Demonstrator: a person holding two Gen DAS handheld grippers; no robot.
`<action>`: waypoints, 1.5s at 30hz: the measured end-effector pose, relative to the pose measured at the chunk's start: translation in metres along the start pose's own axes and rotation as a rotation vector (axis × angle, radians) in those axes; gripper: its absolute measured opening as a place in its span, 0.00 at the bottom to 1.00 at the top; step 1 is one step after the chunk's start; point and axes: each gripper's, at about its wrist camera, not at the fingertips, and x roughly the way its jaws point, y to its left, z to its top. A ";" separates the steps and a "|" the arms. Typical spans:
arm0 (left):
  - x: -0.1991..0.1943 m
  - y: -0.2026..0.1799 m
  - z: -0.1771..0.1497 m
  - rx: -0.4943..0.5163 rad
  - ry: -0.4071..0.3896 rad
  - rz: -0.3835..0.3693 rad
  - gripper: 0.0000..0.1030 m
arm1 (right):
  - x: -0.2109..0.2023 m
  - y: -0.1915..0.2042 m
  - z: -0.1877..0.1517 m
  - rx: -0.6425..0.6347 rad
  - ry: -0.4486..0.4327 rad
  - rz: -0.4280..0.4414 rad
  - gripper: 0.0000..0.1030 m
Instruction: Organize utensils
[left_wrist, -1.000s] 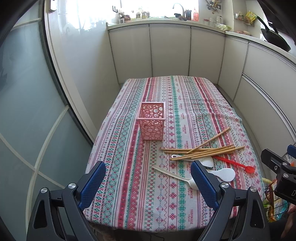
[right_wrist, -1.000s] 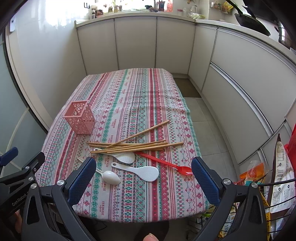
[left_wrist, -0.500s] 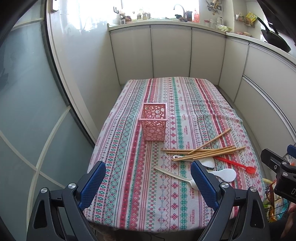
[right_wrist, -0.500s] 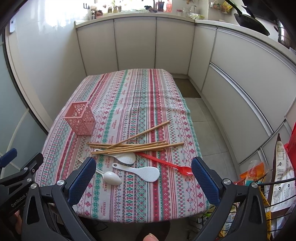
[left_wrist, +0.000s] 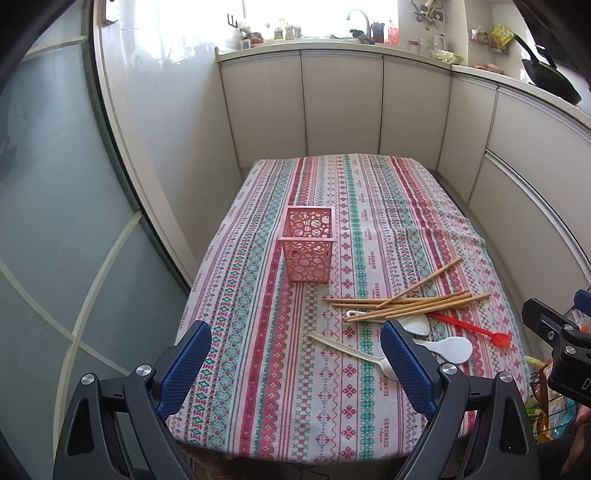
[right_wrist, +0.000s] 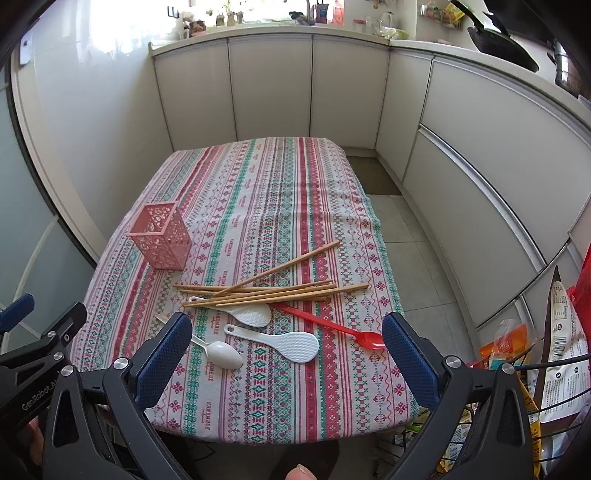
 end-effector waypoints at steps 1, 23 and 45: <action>0.000 0.000 0.000 0.000 0.000 0.003 0.91 | 0.000 0.000 0.000 -0.002 0.002 -0.001 1.00; 0.065 -0.037 0.042 0.142 0.100 -0.156 0.91 | 0.059 -0.040 0.047 0.079 0.144 0.009 1.00; 0.256 -0.198 0.083 0.354 0.444 -0.490 0.37 | 0.217 -0.172 0.026 0.548 0.487 0.069 0.51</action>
